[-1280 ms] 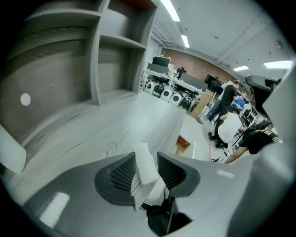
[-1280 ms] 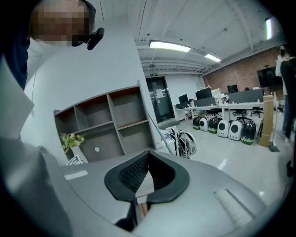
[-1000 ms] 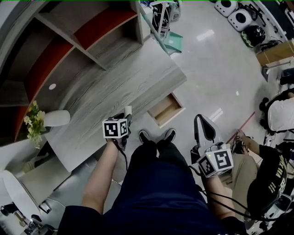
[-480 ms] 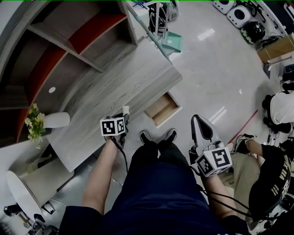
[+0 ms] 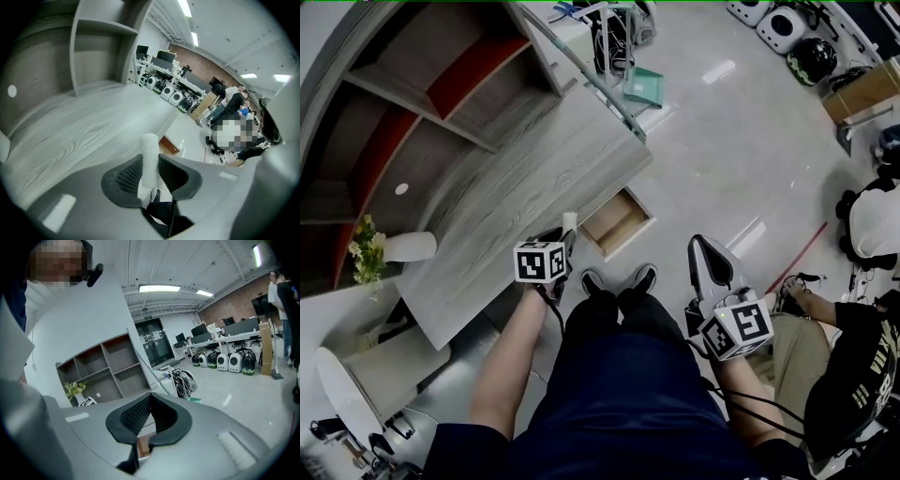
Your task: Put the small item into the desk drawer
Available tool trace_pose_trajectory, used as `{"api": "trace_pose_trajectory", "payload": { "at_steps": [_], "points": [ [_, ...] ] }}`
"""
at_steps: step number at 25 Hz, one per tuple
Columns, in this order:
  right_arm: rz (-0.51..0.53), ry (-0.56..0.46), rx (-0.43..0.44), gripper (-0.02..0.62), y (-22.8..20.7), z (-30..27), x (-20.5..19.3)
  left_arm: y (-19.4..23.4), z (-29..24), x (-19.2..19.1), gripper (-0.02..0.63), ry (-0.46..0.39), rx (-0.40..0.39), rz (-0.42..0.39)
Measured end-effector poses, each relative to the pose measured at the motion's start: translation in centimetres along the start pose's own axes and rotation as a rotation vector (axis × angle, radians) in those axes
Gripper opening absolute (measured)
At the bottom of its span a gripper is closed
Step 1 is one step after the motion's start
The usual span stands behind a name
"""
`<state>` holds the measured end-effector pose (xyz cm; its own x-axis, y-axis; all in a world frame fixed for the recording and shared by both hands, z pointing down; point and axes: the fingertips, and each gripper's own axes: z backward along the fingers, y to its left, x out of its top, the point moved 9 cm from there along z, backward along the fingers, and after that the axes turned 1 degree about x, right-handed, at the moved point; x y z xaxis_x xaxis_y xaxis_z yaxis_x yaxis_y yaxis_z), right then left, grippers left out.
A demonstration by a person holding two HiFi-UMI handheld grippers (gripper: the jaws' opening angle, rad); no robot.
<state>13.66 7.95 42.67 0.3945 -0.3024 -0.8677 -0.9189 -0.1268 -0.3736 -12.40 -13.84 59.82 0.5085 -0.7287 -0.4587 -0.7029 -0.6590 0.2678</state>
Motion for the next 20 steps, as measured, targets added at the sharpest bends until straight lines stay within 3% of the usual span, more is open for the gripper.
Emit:
{"api": "trace_pose_trajectory", "payload": {
  "at_steps": [12,20],
  "points": [
    [-0.032,-0.012,-0.041,0.006,-4.8,4.4,-0.6,-7.8,-5.0,0.0,0.114,0.049,-0.055,-0.198],
    [-0.073,-0.015,-0.139,0.006,-6.4,6.2,-1.3,-8.8,-10.5,-0.5,0.114,0.179,-0.074,-0.331]
  ]
}}
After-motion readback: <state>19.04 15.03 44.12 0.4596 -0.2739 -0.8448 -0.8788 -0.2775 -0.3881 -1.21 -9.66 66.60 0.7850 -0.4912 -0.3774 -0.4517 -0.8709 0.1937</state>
